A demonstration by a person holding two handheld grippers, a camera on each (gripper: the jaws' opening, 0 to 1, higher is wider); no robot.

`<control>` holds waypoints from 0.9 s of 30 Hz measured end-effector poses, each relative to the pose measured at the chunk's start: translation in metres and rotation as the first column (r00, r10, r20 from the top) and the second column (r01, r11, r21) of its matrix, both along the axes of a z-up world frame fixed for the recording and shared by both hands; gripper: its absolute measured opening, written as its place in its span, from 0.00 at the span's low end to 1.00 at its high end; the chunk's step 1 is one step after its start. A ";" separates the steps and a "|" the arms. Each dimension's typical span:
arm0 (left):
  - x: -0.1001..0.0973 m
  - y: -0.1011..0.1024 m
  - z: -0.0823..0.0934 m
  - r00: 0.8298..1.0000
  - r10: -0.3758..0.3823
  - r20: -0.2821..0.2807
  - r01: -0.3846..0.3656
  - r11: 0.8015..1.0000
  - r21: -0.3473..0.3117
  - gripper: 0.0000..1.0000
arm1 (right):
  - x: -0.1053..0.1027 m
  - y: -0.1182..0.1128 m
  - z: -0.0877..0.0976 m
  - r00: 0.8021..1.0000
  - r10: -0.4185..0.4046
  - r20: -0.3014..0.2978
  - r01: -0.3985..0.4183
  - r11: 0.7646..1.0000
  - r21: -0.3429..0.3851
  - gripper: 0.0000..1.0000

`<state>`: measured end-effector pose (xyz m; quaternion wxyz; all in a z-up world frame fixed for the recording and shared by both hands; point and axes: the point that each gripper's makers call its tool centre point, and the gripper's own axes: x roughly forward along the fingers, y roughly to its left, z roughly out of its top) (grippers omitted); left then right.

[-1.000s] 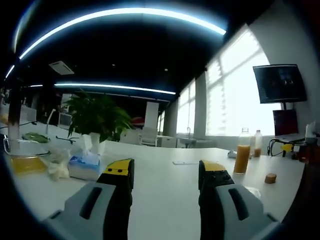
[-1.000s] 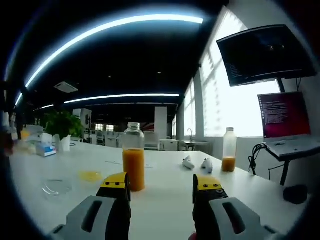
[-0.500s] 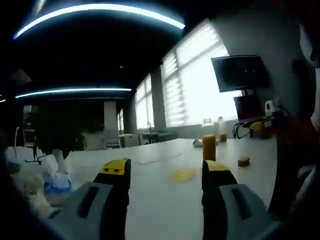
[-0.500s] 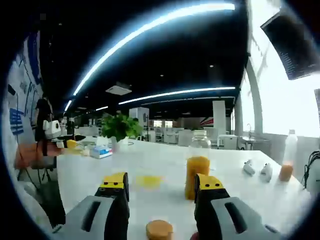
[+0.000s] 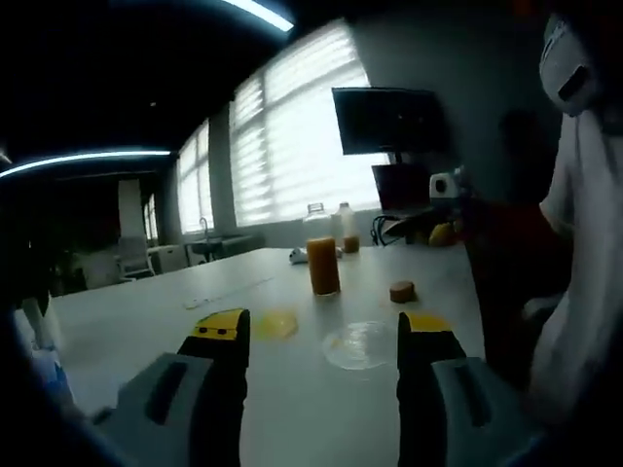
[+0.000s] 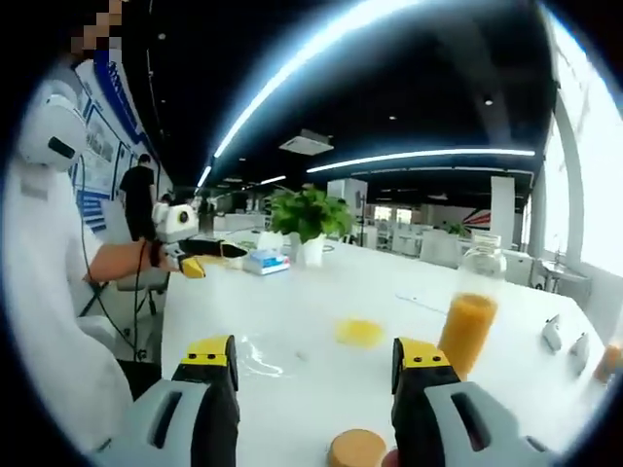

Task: Open the Petri dish lid, place the lid on the table, pour the liquid culture medium into the Petri dish, pick up the Petri dish lid from the table, and close the Petri dish

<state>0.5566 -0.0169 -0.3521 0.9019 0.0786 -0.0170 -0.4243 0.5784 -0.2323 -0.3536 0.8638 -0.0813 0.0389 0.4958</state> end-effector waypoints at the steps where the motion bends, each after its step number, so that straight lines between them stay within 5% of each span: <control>1: -0.001 -0.004 -0.003 1.000 -0.025 -0.011 0.025 1.000 0.005 0.54 | -0.002 0.004 -0.002 1.000 0.023 -0.011 -0.023 1.000 -0.007 0.60; 8: -0.003 -0.027 -0.019 0.987 -0.149 -0.063 0.150 0.989 -0.002 0.61 | -0.001 0.025 -0.018 0.994 0.101 -0.039 -0.103 0.992 -0.072 0.62; 27: 0.011 -0.045 -0.069 0.957 -0.225 -0.181 0.251 0.958 0.138 0.62 | -0.006 0.078 -0.064 0.958 0.262 -0.119 -0.283 0.931 -0.232 0.67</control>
